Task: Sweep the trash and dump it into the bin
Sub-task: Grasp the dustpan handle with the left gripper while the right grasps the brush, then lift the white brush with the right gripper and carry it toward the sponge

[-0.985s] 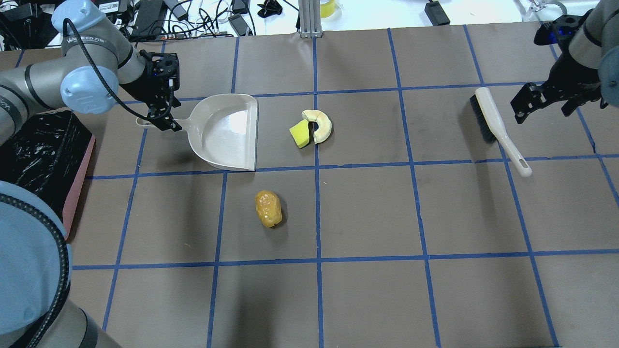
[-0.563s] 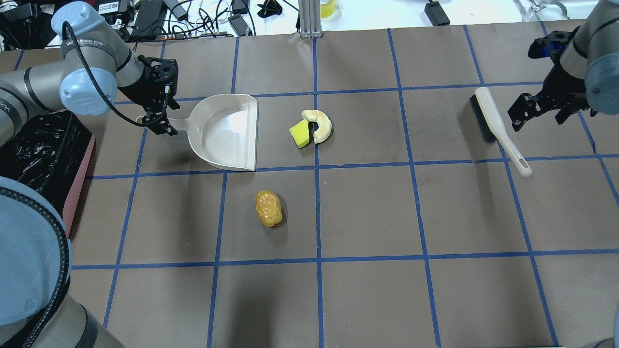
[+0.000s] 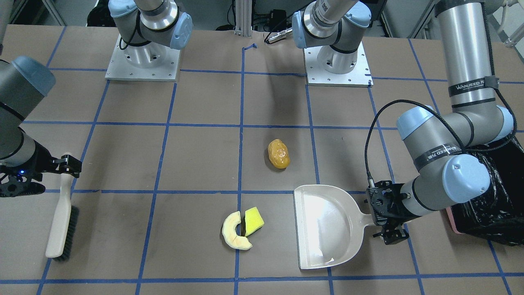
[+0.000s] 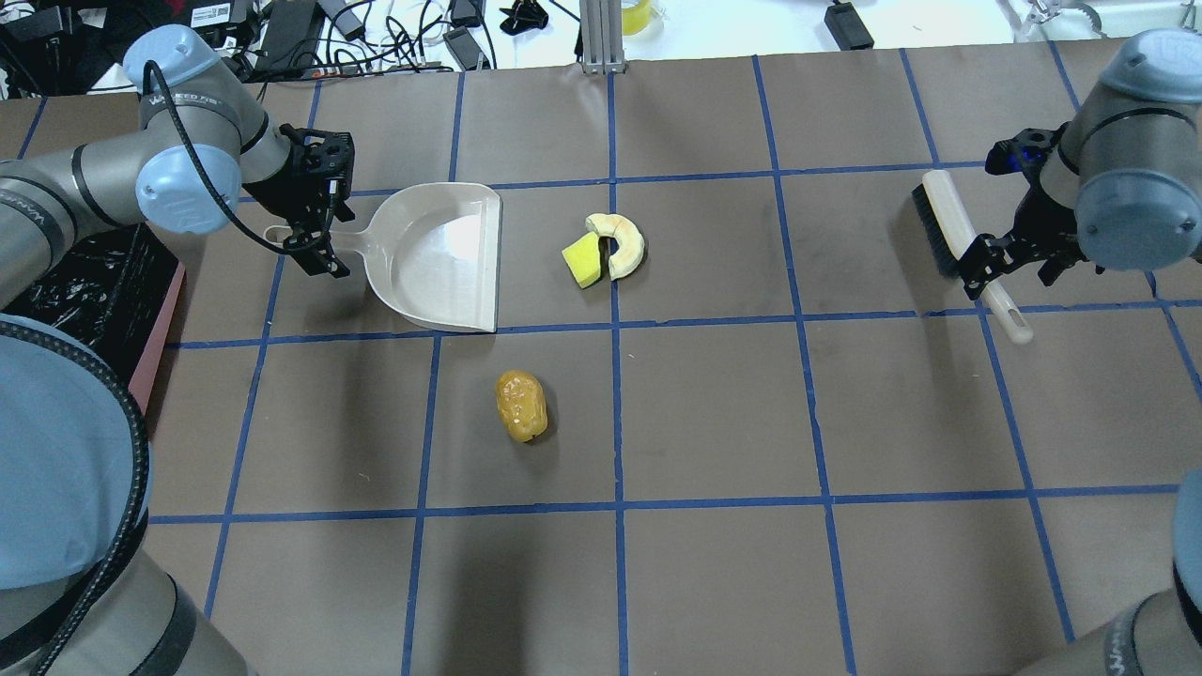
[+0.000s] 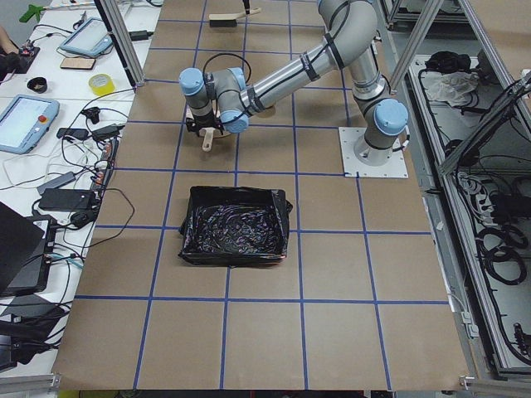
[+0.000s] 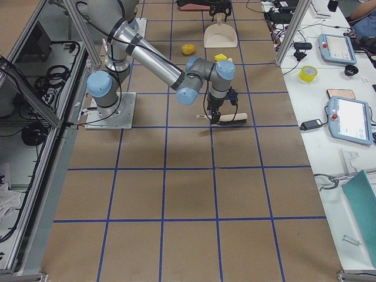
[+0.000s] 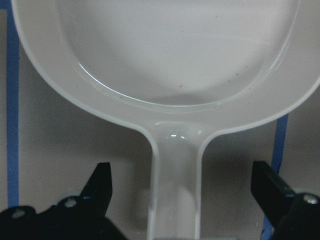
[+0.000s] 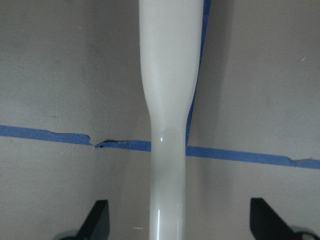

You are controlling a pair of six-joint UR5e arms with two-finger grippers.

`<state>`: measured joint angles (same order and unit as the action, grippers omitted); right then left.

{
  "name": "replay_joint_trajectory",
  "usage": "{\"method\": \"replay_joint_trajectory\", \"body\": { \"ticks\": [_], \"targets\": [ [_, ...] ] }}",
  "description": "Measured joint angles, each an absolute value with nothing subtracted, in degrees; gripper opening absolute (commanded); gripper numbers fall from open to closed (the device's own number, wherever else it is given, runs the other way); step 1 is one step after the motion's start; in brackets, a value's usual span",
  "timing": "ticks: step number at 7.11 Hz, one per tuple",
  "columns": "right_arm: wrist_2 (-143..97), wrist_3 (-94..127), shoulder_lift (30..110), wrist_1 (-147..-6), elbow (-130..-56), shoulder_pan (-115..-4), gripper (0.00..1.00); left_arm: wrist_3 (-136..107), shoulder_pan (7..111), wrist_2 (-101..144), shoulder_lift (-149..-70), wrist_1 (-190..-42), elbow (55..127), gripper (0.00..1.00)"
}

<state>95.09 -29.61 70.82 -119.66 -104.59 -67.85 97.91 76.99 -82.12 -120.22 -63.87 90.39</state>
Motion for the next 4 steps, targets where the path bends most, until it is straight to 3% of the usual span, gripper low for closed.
{"method": "replay_joint_trajectory", "body": {
  "ticks": [1, 2, 3, 4],
  "targets": [
    [95.1, -29.6, 70.4, -119.7, -104.7, -67.9, 0.75, 97.9, 77.0, -82.1, -120.3, -63.8, 90.5, 0.85],
    [95.2, -29.4, 70.1, -119.6, -104.8, -67.9, 0.7, 97.9, 77.0, -81.9, -120.3, -63.8, 90.6, 0.43],
    [95.2, -29.2, 69.9, -119.5, -105.1, -67.9, 0.67, 97.9, 77.0, -81.8, -120.2, -63.8, 90.7, 0.12],
    [95.2, -29.0, 69.8, -119.4, -105.4, -67.9, 0.59, 98.0, 77.0, -81.8, -120.1, -63.7, 90.7, 0.11]
  ]
}}
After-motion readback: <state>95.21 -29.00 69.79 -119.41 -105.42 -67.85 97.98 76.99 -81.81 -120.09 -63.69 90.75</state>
